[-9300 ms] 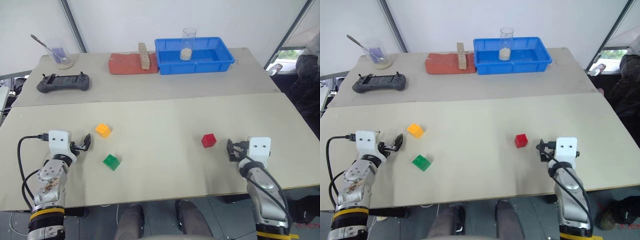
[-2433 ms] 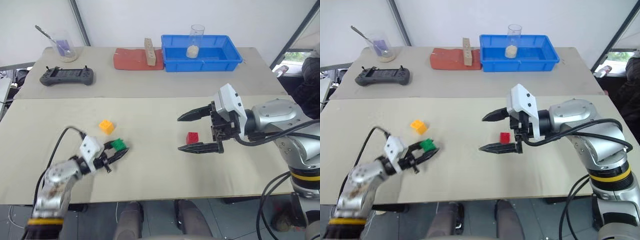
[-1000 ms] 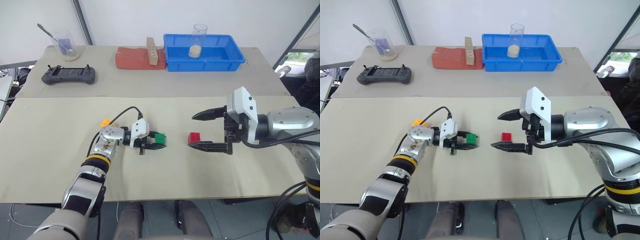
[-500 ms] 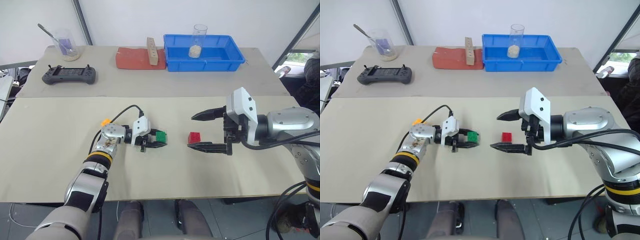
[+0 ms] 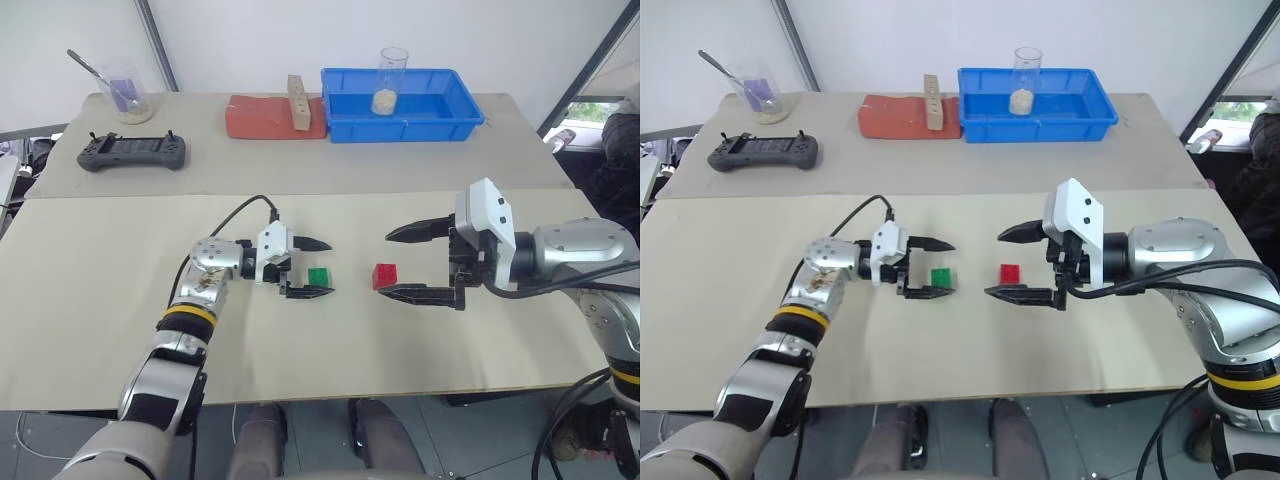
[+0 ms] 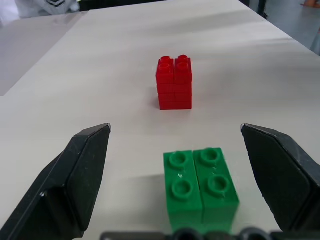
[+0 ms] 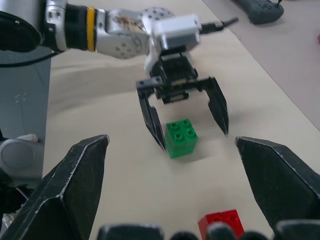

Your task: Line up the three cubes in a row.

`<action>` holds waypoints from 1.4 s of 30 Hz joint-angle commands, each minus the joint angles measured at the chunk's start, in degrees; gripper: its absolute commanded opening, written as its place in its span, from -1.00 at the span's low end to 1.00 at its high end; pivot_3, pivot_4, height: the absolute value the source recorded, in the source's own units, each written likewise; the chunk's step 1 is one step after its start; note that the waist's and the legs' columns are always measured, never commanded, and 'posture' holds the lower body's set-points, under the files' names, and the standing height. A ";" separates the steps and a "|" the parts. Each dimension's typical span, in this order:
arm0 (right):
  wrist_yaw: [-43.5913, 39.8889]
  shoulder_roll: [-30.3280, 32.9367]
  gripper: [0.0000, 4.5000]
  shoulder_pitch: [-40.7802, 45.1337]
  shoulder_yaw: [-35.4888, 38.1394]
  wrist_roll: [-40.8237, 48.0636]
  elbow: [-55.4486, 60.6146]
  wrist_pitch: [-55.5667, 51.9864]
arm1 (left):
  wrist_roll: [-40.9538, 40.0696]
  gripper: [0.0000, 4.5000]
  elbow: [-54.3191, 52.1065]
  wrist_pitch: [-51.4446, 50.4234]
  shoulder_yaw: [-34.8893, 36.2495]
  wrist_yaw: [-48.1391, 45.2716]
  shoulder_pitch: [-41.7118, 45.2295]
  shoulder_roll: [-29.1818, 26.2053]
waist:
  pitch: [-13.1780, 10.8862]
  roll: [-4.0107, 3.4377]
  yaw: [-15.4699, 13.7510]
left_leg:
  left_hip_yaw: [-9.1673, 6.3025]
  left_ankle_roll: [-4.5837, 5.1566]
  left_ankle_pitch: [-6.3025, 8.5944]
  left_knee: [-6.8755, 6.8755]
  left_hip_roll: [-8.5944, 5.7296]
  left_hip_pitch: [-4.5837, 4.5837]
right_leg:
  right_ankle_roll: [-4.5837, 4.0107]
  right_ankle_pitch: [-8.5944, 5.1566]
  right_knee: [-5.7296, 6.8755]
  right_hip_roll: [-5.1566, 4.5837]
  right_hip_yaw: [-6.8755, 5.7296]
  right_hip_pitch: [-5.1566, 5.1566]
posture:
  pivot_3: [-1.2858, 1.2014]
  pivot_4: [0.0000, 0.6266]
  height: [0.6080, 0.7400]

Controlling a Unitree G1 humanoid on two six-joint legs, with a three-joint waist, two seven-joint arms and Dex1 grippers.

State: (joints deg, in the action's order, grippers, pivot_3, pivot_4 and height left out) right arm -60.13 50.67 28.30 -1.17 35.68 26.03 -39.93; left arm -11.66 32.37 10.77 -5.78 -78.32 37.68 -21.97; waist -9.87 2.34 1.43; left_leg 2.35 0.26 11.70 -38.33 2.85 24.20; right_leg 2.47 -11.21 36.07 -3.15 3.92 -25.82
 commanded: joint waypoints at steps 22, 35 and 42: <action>2.70 -4.16 1.00 9.37 -0.52 4.75 3.55 -6.14 | -6.04 0.98 -31.92 -18.12 21.13 32.73 -26.13 -9.68 | 0.00 -0.01 -0.25 | 0.06 0.00 -0.01 0.01 0.07 -0.07 | -0.07 0.04 0.02 -0.02 -0.01 -0.03 | 0.03 -0.52 1.00; 3.65 -5.35 1.00 13.13 -1.36 5.94 3.48 -8.70 | -6.54 0.98 -24.27 -18.80 18.32 35.68 -25.09 -6.72 | 0.00 0.01 -0.62 | 0.23 -0.01 -0.02 0.00 0.06 -0.05 | -0.18 0.13 -0.07 -0.10 -0.02 -0.05 | 0.03 -0.52 1.00; 4.61 -4.40 1.00 13.57 -0.62 7.45 4.65 -10.46 | -4.60 0.98 -16.61 -14.27 17.65 36.51 -22.78 -6.35 | 0.00 0.01 -0.55 | 0.25 0.00 -0.02 0.00 0.03 -0.02 | -0.20 0.16 -0.06 -0.13 -0.02 -0.10 | 0.03 -0.52 1.00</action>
State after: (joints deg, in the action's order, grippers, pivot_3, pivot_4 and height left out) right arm -56.08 45.57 40.37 -3.77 41.90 29.30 -50.15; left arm -16.58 15.81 -5.23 11.93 -41.86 13.97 -28.38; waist -9.87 2.35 0.89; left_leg 2.61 0.26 11.68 -38.34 2.88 24.19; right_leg 2.26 -11.05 36.00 -3.28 3.91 -25.92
